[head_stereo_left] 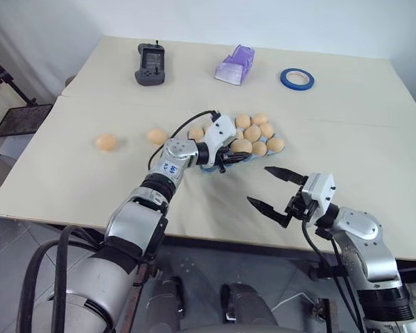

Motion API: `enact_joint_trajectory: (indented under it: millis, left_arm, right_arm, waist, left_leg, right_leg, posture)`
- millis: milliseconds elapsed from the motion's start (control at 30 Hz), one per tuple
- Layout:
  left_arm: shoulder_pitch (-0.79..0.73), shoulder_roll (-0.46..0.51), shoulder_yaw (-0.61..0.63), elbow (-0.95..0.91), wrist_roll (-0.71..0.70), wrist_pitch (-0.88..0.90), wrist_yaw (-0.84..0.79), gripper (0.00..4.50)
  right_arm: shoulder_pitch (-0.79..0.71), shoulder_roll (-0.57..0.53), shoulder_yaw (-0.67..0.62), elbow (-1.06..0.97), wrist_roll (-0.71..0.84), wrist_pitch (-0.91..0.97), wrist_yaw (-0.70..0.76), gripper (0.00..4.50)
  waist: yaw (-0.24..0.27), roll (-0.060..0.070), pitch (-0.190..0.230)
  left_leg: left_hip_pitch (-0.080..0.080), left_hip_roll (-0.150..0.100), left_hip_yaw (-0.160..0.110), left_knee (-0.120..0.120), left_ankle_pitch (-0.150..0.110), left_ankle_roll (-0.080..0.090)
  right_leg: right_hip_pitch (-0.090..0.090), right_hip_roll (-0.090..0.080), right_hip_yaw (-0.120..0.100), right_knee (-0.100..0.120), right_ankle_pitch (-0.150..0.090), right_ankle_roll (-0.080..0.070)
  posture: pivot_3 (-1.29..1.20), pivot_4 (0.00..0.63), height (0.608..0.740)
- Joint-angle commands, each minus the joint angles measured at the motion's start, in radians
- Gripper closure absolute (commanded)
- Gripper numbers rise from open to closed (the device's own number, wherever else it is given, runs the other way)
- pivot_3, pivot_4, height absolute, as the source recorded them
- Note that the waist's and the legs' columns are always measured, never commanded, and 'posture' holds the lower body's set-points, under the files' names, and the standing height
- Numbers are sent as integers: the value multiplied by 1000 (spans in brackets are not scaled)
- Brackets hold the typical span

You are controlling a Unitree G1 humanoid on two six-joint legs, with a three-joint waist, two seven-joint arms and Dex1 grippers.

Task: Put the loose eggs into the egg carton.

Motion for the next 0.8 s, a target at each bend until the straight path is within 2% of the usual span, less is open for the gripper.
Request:
enact_joint_trajectory:
  millis: [33, 67, 267, 433, 567, 667, 800]
  left_arm:
    - [-29, -11, 25, 2, 6, -15, -14, 2222]
    - [-29, -8, 26, 2, 11, -21, -8, 2030]
    - [-26, 27, 49, -5, 19, -44, 29, 68]
    - [-29, 64, 77, -19, 13, -57, 21, 27]
    - [-21, 117, 124, -76, -37, -75, -67, 27]
    - [30, 202, 170, -182, -103, -62, -205, 27]
    - [169, 335, 212, -378, -171, -4, -318, 27]
  right_arm:
    - [16, -8, -25, -70, 14, 15, -30, 0]
    - [19, -10, -25, -75, 15, 19, -34, 0]
    - [18, -14, -24, -97, 25, 42, -41, 0]
    - [-23, -12, -9, -80, 30, 57, -28, 0]
    - [-43, -11, -1, -66, 36, 63, -10, 0]
    - [-60, -12, 7, -43, 39, 58, 16, 0]
    - [-85, -11, 7, 5, 37, 38, 51, 0]
  waist:
    - [-2, 0, 0]
    - [-2, 0, 0]
    - [-2, 0, 0]
    - [-2, 0, 0]
    - [-2, 0, 0]
    - [-4, 0, 0]
    - [-15, 0, 0]
  left_leg:
    - [0, 0, 0, 0, 0, 0]
    - [0, 0, 0, 0, 0, 0]
    - [0, 0, 0, 0, 0, 0]
    - [0, 0, 0, 0, 0, 0]
    - [0, 0, 0, 0, 0, 0]
    - [0, 1, 1, -1, 1, 0]
    - [2, 2, 2, -2, 1, -1]
  right_leg:
    - [0, 0, 0, 0, 0, 0]
    - [0, 0, 0, 0, 0, 0]
    - [0, 0, 0, 1, 0, 0]
    - [0, 0, 0, 1, 0, 0]
    - [0, 1, -1, 1, 0, 0]
    - [0, 1, -1, 1, 0, 0]
    - [0, 2, 1, 2, 0, -1]
  posture:
    - [0, 150, 740]
    - [0, 150, 740]
    - [0, 150, 740]
    - [0, 150, 740]
    - [0, 150, 740]
    - [0, 150, 740]
    - [0, 150, 740]
